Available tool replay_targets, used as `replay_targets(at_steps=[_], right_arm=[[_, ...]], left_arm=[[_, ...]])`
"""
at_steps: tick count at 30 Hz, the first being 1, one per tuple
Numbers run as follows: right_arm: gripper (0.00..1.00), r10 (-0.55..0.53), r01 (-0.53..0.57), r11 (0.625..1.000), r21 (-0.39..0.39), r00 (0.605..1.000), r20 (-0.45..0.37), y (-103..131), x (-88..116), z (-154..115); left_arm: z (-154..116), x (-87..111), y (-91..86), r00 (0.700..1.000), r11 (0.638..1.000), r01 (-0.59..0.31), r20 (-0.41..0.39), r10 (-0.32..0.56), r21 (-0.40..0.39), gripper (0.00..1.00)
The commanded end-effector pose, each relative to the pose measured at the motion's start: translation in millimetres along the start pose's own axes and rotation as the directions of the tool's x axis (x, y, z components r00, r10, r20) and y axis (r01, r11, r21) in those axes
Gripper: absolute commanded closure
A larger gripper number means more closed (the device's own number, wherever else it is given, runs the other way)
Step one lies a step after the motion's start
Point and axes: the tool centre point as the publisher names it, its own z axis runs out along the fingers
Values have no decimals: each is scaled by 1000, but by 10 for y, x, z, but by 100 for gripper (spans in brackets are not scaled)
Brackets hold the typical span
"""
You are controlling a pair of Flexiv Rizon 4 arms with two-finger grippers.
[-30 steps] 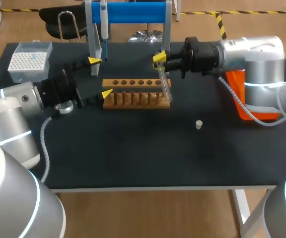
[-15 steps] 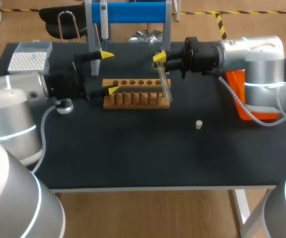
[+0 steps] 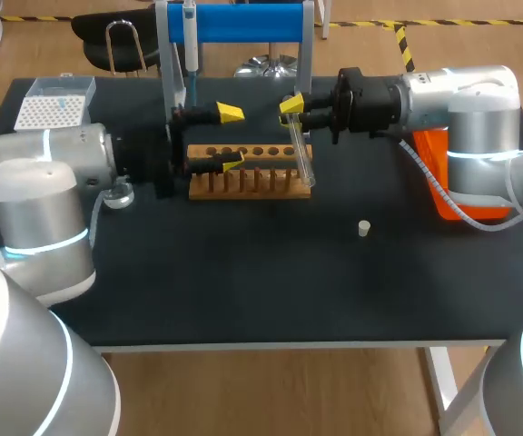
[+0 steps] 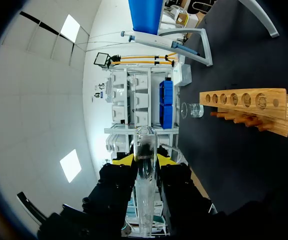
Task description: Invert the test tube, pick up the pipette, mount the tip to pipette, aspirate from beaker and dispense into the tube, eject the tip, return the pipette, and cap with the stopper.
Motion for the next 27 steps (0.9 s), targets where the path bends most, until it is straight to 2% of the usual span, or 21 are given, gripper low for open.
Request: replay_targets(at_steps=[1,10,15,27], right_arm=[[100,-1,1,1000,-2,1000,3,-6,10,1],[100,-1,1,1000,-2,1000,3,-6,10,1],[100,-1,1,1000,-2,1000,3,-6,10,1],[100,-1,1,1000,-2,1000,3,-6,10,1]], left_arm=[[161,51,-39,970,966,-243,28,242,92,0],[373,49,-192,970,958,-243,61,236,153,0],[455,39,-238,984,969,-177,59,169,172,0],[706,-25,-378,997,977,-77,1,78,200,0]])
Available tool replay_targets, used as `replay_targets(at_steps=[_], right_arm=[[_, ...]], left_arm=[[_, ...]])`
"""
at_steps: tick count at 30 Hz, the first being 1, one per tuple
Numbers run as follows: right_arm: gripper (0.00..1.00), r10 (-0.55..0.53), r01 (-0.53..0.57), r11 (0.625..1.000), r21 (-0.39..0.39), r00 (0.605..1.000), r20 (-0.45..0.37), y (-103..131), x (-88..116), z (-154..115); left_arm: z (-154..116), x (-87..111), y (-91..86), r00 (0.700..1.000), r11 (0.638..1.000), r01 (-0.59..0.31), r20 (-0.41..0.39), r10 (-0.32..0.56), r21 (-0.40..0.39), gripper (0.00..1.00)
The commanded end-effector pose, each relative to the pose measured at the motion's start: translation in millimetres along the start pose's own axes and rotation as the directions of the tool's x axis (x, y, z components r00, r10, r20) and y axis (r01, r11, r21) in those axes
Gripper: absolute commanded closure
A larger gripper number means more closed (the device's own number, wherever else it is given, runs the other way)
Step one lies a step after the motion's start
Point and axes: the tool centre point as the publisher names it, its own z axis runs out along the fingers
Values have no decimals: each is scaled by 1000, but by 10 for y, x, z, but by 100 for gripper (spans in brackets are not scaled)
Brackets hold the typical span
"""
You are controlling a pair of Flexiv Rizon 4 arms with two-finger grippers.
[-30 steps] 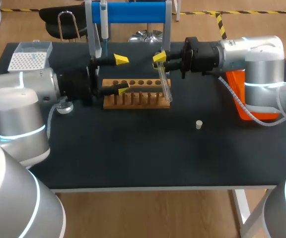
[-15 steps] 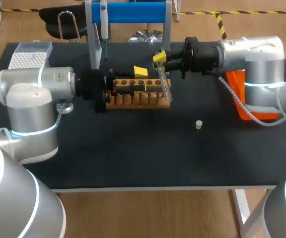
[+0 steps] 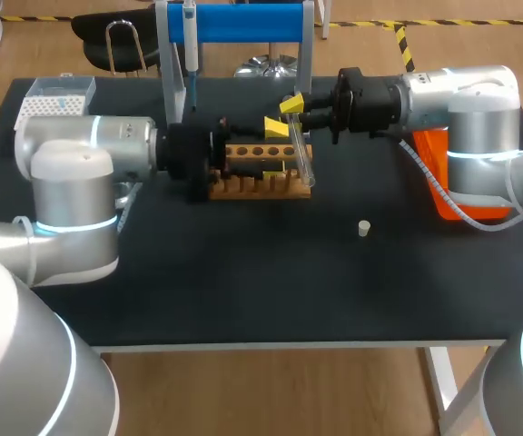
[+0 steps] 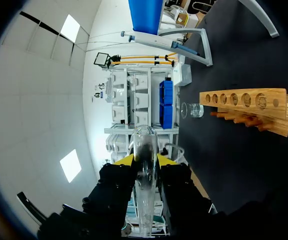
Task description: Invert the test tube, pick up the pipette, mount the tip to pipette, aspirate from beaker and dispense into the tube, eject the tip, return the pipette, and cap with the stopper.
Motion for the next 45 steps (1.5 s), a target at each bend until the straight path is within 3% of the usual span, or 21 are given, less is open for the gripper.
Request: replay_targets(at_steps=[1,12,15,21,29,30,31,34,45], right_arm=[[100,-1,1,1000,-2,1000,3,-6,10,1],[100,-1,1,1000,-2,1000,3,-6,10,1],[100,-1,1,1000,-2,1000,3,-6,10,1],[100,-1,1,1000,-2,1000,3,-6,10,1],[100,-1,1,1000,-2,1000,3,-6,10,1],[100,-1,1,1000,-2,1000,3,-6,10,1],[100,-1,1,1000,-2,1000,3,-6,10,1],[100,-1,1,1000,-2,1000,3,-6,10,1],[100,-1,1,1000,-2,1000,3,-6,10,1]], left_arm=[[125,-52,-4,1000,1000,19,-21,-18,10,0],[313,-70,-83,996,996,82,-40,-81,27,0],[342,-68,-105,996,996,85,-37,-84,27,9],[364,-51,-126,995,995,98,-17,-98,13,5],[388,-55,-155,996,996,94,-7,-94,14,33],[390,-54,-157,996,995,94,-7,-94,15,47],[393,-53,-159,996,995,94,-7,-94,15,49],[403,-52,-165,996,996,92,-9,-92,17,47],[422,-52,-180,996,996,91,-13,-90,21,51]])
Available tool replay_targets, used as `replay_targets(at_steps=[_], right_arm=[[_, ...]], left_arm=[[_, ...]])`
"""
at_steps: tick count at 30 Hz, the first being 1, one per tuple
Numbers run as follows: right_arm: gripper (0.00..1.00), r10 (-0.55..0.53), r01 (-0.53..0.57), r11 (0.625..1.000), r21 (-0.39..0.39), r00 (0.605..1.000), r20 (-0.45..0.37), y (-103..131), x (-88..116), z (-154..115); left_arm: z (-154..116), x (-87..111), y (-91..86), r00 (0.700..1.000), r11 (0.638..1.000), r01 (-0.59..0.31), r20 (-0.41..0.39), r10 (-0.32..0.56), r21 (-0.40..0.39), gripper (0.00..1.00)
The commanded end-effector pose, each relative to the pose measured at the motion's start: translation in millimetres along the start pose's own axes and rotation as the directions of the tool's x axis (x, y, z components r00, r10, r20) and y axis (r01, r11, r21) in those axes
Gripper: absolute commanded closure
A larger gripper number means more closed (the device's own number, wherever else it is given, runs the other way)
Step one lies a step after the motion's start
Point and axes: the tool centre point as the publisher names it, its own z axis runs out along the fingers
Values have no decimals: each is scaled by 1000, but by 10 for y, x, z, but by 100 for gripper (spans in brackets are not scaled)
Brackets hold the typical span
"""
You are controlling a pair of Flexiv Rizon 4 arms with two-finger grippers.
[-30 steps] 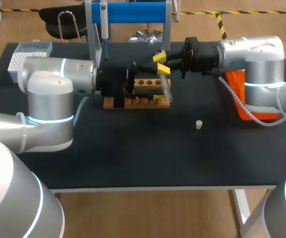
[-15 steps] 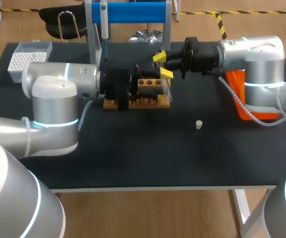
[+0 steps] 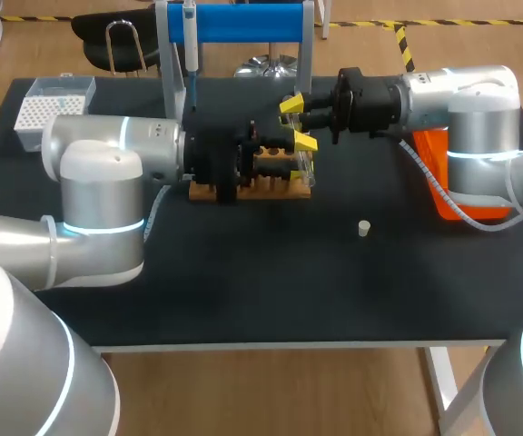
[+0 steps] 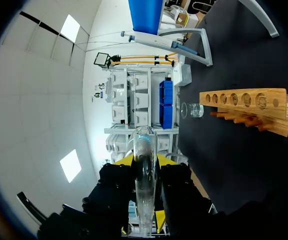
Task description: Invert the test tube, pick up the pipette, mount the tip to pipette, aspirate from beaker and dispense into the tube, eject the tip, return the pipette, and cap with the stopper.
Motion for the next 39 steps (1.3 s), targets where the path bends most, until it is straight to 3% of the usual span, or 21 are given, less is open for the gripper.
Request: replay_targets(at_steps=[1,15,22,28,33,35,38,39], right_arm=[[100,-1,1,1000,-2,1000,3,-6,10,1],[100,-1,1,1000,-2,1000,3,-6,10,1],[100,-1,1,1000,-2,1000,3,-6,10,1],[100,-1,1,1000,-2,1000,3,-6,10,1],[100,-1,1,1000,-2,1000,3,-6,10,1],[100,-1,1,1000,-2,1000,3,-6,10,1],[100,-1,1,1000,-2,1000,3,-6,10,1],[75,-1,1,1000,-2,1000,3,-6,10,1]], left_arm=[[27,7,-9,1000,1000,1,-1,-1,-2,51],[39,23,-7,1000,1000,3,2,-3,-8,54],[44,28,-4,1000,1000,2,1,-2,-9,61],[47,36,-2,1000,1000,2,2,-2,-8,86],[46,44,0,1000,1000,3,2,-3,-8,91],[45,45,0,1000,1000,4,2,-4,-9,100],[41,50,-2,1000,1000,2,4,-2,-8,100],[40,51,-3,1000,1000,2,4,-2,-7,100]])
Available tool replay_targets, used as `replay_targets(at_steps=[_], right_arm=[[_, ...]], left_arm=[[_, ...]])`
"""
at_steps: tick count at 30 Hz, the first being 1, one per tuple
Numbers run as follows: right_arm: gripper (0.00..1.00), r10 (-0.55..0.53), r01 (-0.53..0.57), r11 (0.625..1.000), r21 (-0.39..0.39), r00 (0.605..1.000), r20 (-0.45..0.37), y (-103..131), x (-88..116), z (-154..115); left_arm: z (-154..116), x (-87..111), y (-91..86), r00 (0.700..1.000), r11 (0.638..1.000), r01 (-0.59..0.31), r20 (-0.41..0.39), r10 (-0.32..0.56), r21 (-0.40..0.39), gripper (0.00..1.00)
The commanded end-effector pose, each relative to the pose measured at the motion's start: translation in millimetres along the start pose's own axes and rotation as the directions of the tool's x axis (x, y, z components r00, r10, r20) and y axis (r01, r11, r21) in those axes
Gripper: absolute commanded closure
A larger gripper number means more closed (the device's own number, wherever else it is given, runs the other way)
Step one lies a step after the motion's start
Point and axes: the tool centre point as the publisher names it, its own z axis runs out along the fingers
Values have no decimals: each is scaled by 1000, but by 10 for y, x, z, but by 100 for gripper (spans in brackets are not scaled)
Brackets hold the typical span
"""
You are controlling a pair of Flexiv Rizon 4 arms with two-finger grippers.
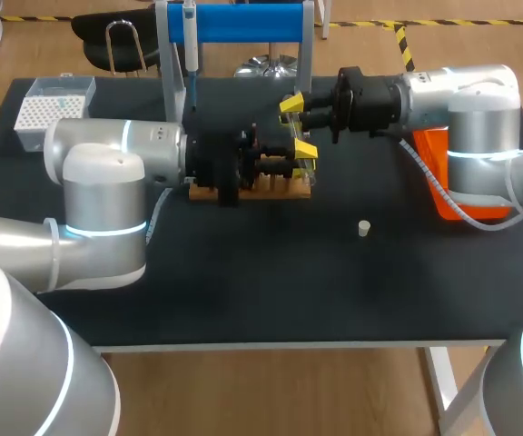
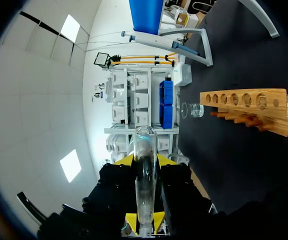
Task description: Invert the test tube, pick up the pipette, mount the tip to pipette, aspirate from beaker and dispense into the tube, eject the tip, return the pipette, and cap with the stopper.
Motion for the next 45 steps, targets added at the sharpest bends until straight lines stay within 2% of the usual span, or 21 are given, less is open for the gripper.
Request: replay_targets(at_steps=[1,2,17,18,20,23,24,27,28,43,45], right_arm=[[25,0,0,1000,-3,1000,3,-7,-1,1],[0,0,0,1000,-3,1000,3,-7,-1,1],[0,0,0,1000,-3,1000,3,-7,-1,1],[0,-112,112,994,-13,993,33,-60,52,-44],[0,-239,242,970,-28,968,75,-130,99,-152],[0,-422,430,902,-27,894,149,-239,112,-320],[0,-482,492,870,-22,859,173,-266,110,-372],[0,-665,683,730,12,706,242,-317,65,-526],[0,-724,754,657,19,624,296,-325,33,-578],[0,-724,754,657,19,624,296,-325,33,-578],[0,-739,768,640,23,606,295,-308,-25,-627]], left_arm=[[16,4,-1,1000,1000,-3,3,3,-2,100],[13,6,-1,1000,1000,-2,4,2,-2,100],[13,6,-1,1000,1000,-2,4,2,-2,100],[13,6,-1,1000,1000,-2,4,2,-2,100],[13,6,-1,1000,1000,-2,4,2,-2,100],[13,6,-1,1000,1000,-2,4,2,-2,100],[13,6,-1,1000,1000,-2,4,2,-2,100],[13,6,-1,1000,1000,-2,4,2,-2,100],[13,6,-1,1000,1000,-2,4,2,-2,100],[13,6,-1,1000,1000,-2,4,2,-2,100],[13,6,-1,1000,1000,-2,4,2,-2,100]])
